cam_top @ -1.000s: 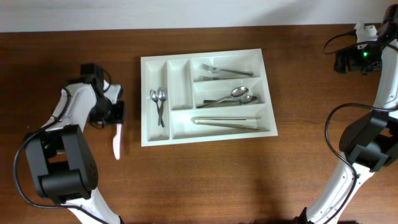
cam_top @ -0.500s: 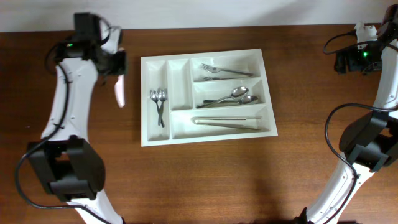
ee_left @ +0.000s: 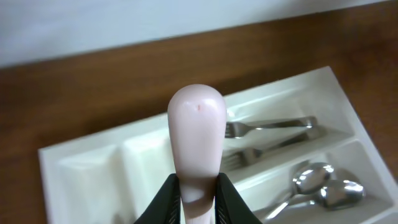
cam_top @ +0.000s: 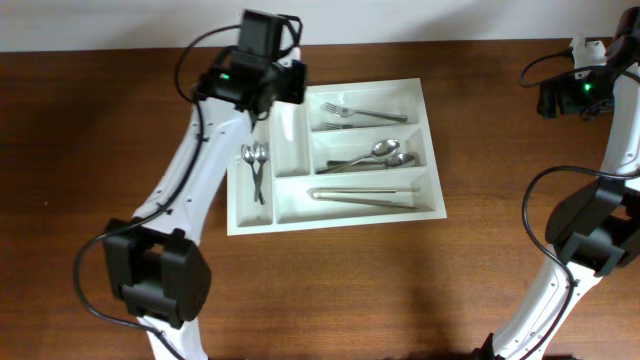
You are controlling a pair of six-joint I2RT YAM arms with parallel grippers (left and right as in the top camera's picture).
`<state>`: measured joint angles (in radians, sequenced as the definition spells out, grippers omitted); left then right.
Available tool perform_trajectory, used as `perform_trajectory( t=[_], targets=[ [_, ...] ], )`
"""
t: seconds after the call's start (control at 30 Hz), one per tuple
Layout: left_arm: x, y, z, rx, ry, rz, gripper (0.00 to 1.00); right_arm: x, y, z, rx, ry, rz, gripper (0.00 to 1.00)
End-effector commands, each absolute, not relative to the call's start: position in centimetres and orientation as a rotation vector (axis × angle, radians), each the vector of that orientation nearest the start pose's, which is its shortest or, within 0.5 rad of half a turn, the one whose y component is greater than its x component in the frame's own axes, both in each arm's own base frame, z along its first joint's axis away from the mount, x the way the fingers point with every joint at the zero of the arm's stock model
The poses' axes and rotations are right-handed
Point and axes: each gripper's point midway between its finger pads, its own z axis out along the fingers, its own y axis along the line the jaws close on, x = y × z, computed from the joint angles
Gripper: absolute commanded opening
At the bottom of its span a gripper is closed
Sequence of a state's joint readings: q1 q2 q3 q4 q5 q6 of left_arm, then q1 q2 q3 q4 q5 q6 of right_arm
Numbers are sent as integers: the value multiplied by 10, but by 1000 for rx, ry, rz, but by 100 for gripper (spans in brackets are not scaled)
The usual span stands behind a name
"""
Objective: Pack container
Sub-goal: 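Lift the pink knife and lower it into the second-left compartment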
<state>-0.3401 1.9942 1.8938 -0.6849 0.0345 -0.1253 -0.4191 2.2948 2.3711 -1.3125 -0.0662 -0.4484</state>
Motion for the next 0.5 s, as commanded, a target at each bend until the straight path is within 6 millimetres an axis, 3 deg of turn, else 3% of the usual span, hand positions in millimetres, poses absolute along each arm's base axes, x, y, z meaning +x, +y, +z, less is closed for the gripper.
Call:
perform_trajectory(
  t=[0.0, 0.3, 0.47],
  targets=[
    [521, -196, 188, 110, 2432, -286, 5, 476, -197, 153, -65, 2816, -97, 99],
    [511, -195, 127, 27, 2603, -257, 5, 475, -197, 153, -65, 2816, -97, 99],
    [512, -193, 113, 21, 2626, -230, 5, 476, -197, 153, -65, 2815, -96, 98]
  ],
)
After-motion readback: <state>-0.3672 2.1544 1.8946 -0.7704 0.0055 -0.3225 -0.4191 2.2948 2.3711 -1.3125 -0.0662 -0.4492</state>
